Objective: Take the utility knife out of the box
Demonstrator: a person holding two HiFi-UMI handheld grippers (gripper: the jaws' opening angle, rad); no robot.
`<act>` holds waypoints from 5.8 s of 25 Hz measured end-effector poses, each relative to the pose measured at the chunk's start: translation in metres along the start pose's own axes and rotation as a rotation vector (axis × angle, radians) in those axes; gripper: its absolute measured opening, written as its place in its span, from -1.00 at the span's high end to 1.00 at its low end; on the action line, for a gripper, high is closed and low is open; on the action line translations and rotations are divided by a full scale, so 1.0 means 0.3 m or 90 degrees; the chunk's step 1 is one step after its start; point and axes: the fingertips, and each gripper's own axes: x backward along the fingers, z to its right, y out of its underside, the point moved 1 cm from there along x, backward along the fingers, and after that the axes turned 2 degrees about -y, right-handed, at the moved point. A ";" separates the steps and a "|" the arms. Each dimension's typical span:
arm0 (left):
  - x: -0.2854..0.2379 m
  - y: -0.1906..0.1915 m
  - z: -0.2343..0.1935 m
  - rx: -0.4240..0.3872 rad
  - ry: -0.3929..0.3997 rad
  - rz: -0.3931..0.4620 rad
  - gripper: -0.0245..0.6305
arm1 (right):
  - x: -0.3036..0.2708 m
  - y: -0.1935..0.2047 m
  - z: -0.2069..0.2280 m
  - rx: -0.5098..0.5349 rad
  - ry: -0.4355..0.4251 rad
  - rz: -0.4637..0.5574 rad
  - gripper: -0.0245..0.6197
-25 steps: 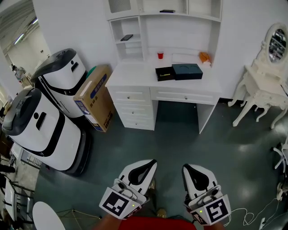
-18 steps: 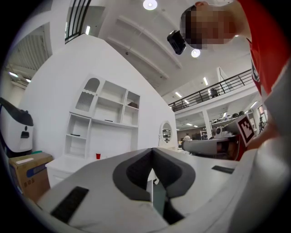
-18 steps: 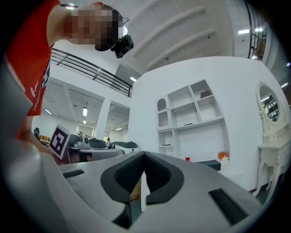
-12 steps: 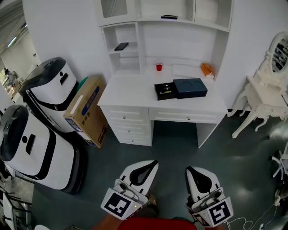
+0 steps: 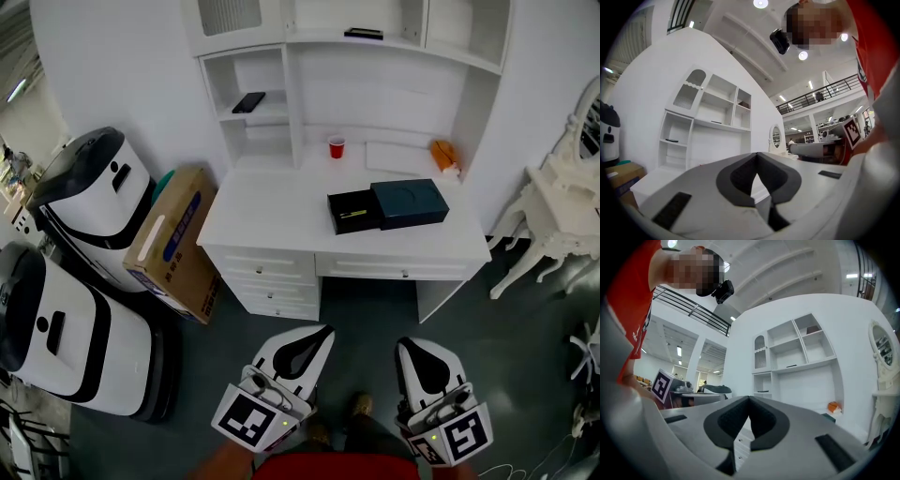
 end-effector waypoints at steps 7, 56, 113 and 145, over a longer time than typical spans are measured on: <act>-0.197 0.051 -0.136 0.003 -0.024 0.003 0.89 | -0.153 0.048 0.169 0.002 -0.023 0.002 0.91; -1.119 0.658 -0.723 -0.201 0.222 -0.431 0.55 | -0.833 0.254 0.876 -0.028 -0.012 -0.063 0.92; -1.147 1.068 -0.759 -0.281 0.416 -0.823 0.67 | -0.734 0.302 1.125 -0.087 0.054 -0.046 0.92; -0.958 0.181 -0.577 0.007 0.033 -0.037 0.68 | -0.765 0.198 0.884 -0.076 -0.018 -0.009 0.92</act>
